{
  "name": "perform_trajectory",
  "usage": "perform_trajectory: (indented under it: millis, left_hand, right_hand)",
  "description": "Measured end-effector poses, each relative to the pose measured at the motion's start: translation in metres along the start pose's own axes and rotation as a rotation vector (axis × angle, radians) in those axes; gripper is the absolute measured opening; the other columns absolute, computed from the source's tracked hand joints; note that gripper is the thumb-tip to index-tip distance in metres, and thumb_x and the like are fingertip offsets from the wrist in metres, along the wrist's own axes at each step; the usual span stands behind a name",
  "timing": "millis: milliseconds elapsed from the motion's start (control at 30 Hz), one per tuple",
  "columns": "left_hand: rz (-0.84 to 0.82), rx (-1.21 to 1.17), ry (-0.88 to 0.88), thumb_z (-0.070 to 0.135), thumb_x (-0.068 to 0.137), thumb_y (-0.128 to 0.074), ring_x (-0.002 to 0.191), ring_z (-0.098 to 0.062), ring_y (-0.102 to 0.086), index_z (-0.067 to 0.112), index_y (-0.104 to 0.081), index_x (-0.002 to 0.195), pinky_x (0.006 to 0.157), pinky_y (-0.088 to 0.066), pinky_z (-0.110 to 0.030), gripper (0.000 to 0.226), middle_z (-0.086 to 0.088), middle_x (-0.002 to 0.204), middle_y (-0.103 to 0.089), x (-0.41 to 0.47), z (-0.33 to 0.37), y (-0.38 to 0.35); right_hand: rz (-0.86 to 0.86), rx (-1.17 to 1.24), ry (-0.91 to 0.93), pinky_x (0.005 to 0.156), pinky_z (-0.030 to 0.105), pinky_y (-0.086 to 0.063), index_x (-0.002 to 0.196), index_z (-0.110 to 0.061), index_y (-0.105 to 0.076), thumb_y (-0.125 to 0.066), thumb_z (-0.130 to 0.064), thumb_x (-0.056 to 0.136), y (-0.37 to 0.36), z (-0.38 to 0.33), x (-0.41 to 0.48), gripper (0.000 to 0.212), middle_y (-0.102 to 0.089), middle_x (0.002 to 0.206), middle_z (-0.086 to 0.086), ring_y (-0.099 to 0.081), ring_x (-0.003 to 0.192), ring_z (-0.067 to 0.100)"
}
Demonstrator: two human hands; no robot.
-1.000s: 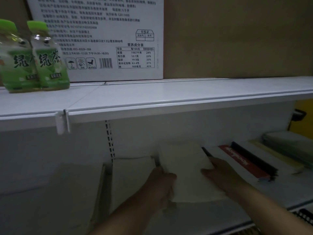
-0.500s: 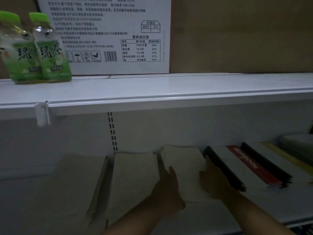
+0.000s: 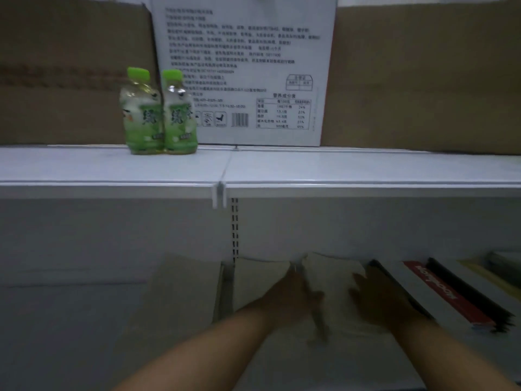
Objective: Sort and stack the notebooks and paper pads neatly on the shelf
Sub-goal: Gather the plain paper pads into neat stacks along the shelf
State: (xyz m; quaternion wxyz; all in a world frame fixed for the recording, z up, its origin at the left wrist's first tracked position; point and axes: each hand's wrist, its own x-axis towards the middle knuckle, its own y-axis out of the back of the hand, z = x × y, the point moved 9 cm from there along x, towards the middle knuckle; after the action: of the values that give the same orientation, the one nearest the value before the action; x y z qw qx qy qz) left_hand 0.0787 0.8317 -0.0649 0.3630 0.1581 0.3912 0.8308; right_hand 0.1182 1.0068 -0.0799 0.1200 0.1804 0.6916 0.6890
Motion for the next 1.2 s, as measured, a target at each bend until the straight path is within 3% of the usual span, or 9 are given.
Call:
perform_trajectory:
  millis: [33,133,200,267,367,633,933,1067,1200]
  left_hand:
    - [0.062,0.103,0.002,0.052,0.094,-0.041,0.146,-0.015,-0.012,0.020,-0.007,0.152,0.116,-0.009,-0.022,0.074,0.001,0.160,-0.005,-0.011,-0.015,0.026]
    - [0.211,0.340,0.082,0.045,0.100,-0.028,0.147,-0.015,-0.001,0.017,-0.007,0.152,0.117,-0.004,-0.027,0.062,-0.001,0.160,-0.001,-0.061,-0.083,0.111]
    - [0.239,0.457,0.186,0.044,0.101,-0.025,0.147,-0.015,0.004,0.017,-0.007,0.152,0.117,-0.004,-0.029,0.061,-0.002,0.160,0.001,-0.112,-0.140,0.159]
    - [0.259,0.525,0.324,0.045,0.101,-0.023,0.147,-0.016,0.005,0.018,-0.007,0.152,0.119,-0.005,-0.031,0.060,-0.002,0.160,0.003,-0.169,-0.201,0.202]
    - [0.283,0.541,0.517,0.047,0.100,-0.025,0.148,-0.021,0.000,0.017,-0.012,0.152,0.119,-0.011,-0.034,0.061,-0.005,0.160,-0.001,-0.265,-0.281,0.246]
    - [0.282,0.353,0.684,0.045,0.099,-0.034,0.146,-0.023,-0.012,0.018,-0.017,0.151,0.117,-0.016,-0.033,0.061,-0.005,0.160,-0.007,-0.442,-0.397,0.287]
    - [0.304,0.241,0.691,0.035,0.099,-0.039,0.147,-0.018,-0.006,0.019,-0.023,0.149,0.116,-0.015,-0.030,0.055,-0.003,0.159,-0.012,-0.486,-0.489,0.309]
    - [0.327,0.255,0.670,0.030,0.098,-0.043,0.141,-0.015,-0.025,0.019,-0.033,0.146,0.109,-0.022,-0.019,0.050,-0.001,0.154,-0.027,-0.485,-0.521,0.331]
    - [0.365,0.232,0.696,0.030,0.096,-0.047,0.123,-0.012,-0.049,0.023,-0.047,0.137,0.095,-0.036,-0.015,0.041,0.004,0.143,-0.044,-0.495,-0.556,0.369]
  right_hand:
    - [0.097,-0.068,0.046,0.072,0.044,-0.059,0.102,-0.006,-0.073,-0.003,-0.045,0.102,0.012,-0.021,-0.001,0.080,-0.064,0.112,0.027,-0.067,0.098,0.037]
    - [0.111,-0.089,0.220,0.105,0.046,-0.040,0.135,-0.010,-0.051,-0.009,-0.051,0.099,0.022,-0.122,-0.011,0.069,-0.037,0.145,0.025,-0.044,0.130,0.038]
    - [0.125,-0.014,0.379,0.113,0.043,-0.026,0.144,-0.014,-0.037,0.001,-0.055,0.090,0.030,-0.211,-0.034,0.078,-0.022,0.153,0.019,-0.028,0.141,0.033]
    - [0.017,-0.045,0.537,0.118,0.035,-0.010,0.150,-0.022,-0.020,-0.014,-0.051,0.096,0.025,-0.300,-0.061,0.062,-0.006,0.159,0.008,-0.008,0.147,0.022]
    - [-0.046,0.014,0.756,0.119,0.032,-0.008,0.151,-0.027,-0.015,-0.030,-0.043,0.100,0.022,-0.422,-0.102,0.055,0.001,0.160,0.000,0.000,0.147,0.017]
    - [-0.150,-0.056,0.975,0.118,0.036,-0.020,0.150,-0.020,-0.016,-0.038,-0.038,0.097,-0.024,-0.611,-0.183,0.060,-0.007,0.159,0.008,-0.008,0.146,0.023]
    - [-0.201,-0.026,0.999,0.107,0.034,-0.033,0.142,-0.017,-0.034,-0.040,-0.037,0.095,-0.067,-0.724,-0.168,0.052,-0.038,0.144,0.010,-0.037,0.129,0.027]
    - [-0.141,0.042,1.046,0.100,0.031,-0.031,0.134,-0.015,-0.043,-0.035,-0.036,0.098,-0.071,-0.796,-0.148,0.043,-0.046,0.136,0.009,-0.044,0.121,0.025]
    - [-0.083,0.164,0.982,0.107,0.031,-0.029,0.144,-0.018,-0.030,-0.034,-0.041,0.098,-0.067,-0.857,-0.116,0.052,-0.034,0.148,0.004,-0.036,0.132,0.021]
